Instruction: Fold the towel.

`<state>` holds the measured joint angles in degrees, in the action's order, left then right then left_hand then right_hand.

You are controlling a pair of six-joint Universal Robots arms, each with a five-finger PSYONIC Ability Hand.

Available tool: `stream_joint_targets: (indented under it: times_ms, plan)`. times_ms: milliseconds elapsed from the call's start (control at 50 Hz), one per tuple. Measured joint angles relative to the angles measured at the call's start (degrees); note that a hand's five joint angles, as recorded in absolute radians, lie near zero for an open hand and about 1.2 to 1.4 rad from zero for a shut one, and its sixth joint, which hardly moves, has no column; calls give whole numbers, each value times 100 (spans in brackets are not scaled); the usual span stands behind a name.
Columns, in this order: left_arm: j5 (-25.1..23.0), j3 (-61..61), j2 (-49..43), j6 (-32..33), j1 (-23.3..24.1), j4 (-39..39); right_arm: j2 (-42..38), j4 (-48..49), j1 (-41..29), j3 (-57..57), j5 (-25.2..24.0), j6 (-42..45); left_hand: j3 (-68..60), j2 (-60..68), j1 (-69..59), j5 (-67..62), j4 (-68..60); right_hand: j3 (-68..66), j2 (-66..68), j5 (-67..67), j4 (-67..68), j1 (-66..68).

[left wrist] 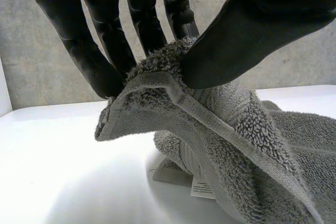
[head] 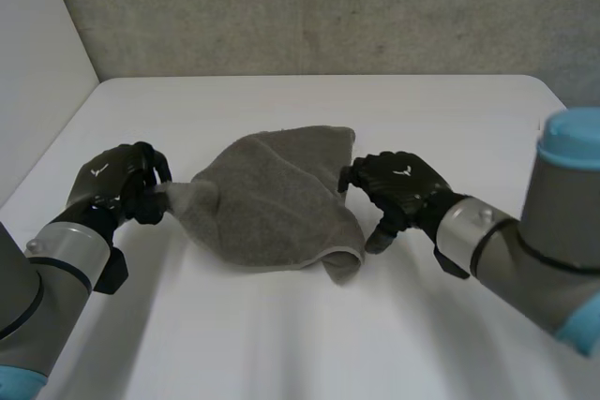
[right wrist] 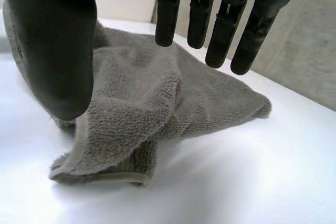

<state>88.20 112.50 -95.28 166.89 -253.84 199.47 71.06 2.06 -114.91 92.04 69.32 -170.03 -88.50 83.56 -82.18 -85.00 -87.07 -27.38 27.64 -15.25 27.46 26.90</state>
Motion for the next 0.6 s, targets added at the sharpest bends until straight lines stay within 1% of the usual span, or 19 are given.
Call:
stream_joint_targets:
  times_ms: [80,140,220,320,460,600]
  plan:
    - [2,8,91,-9,-38,-4,245,283,22,541,279,-304,0,0,0,0,0,0,0,-25,0,1]
    - [2,15,218,-17,-104,-6,285,331,78,753,451,-440,0,0,0,0,0,0,0,-106,0,4]
    - [-9,36,436,-24,-264,-9,267,340,184,920,572,-645,0,0,0,0,0,0,0,-132,0,4]
    - [-20,64,657,-26,-403,-13,198,348,250,999,589,-963,0,0,0,0,0,0,0,-135,0,4]
    - [-23,83,835,-26,-462,-14,-270,385,170,877,607,-1278,0,0,0,0,0,0,0,-143,0,4]
    - [-22,85,854,-26,-506,-14,-910,353,-147,388,824,-1307,0,0,0,0,0,0,0,-145,1,8]
